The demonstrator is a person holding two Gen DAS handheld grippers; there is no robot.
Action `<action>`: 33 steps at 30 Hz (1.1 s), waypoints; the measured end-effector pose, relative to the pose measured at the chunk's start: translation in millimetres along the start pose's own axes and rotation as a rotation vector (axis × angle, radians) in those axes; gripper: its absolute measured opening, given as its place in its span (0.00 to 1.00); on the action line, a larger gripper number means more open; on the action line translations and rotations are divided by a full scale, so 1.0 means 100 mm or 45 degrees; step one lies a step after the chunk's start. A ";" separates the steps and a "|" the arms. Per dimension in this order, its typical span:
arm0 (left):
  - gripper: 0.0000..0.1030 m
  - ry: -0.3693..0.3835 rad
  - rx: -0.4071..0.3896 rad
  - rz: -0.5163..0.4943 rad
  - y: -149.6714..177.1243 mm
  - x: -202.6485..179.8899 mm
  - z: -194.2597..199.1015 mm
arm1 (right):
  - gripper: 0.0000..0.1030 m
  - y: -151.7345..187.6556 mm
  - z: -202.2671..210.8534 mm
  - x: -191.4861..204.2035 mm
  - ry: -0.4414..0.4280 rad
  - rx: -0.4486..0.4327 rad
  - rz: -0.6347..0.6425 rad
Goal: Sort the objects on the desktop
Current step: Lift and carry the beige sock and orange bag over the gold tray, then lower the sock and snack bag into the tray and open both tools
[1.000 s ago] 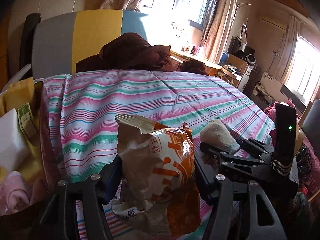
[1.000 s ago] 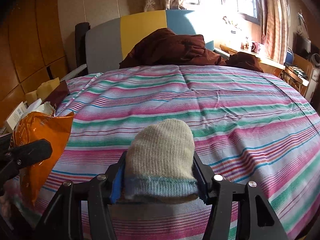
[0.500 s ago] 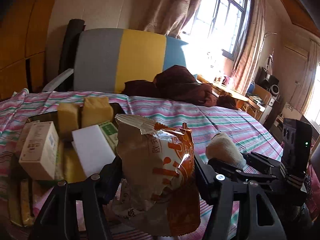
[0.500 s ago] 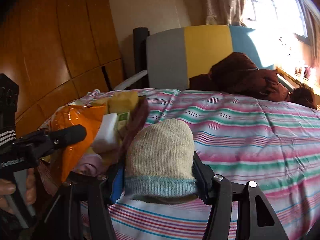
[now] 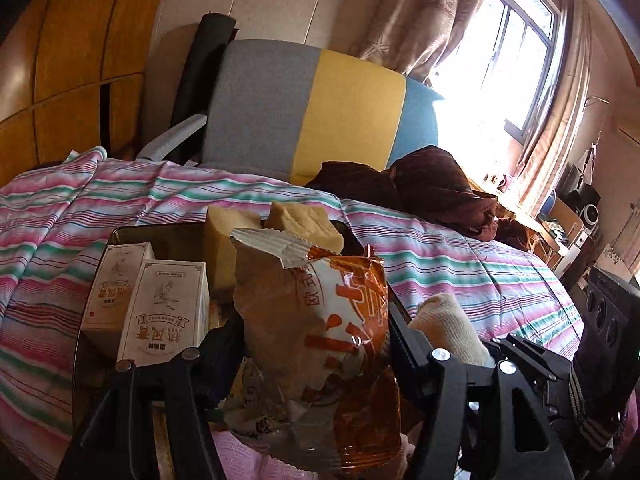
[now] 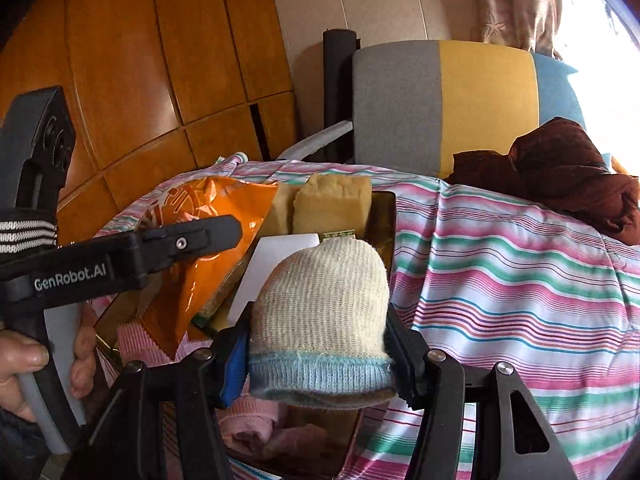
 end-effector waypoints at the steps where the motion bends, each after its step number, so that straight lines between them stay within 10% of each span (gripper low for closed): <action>1: 0.63 -0.004 0.009 0.007 -0.01 0.03 -0.03 | 0.58 0.02 -0.04 0.00 0.000 0.010 0.002; 33: 0.69 0.003 0.165 -0.065 -0.16 0.11 -0.23 | 0.61 0.11 0.10 0.02 -0.043 -0.062 -0.008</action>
Point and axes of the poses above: each gripper's, at about its wrist camera, not at the fingertips, and z roughly against the way its jaws point, x to its left, y to its underside, the point moved 1 cm from there along -z, roughly the way its jaws point, and after that the axes turned 9 degrees about -x, right-handed, at the moved point
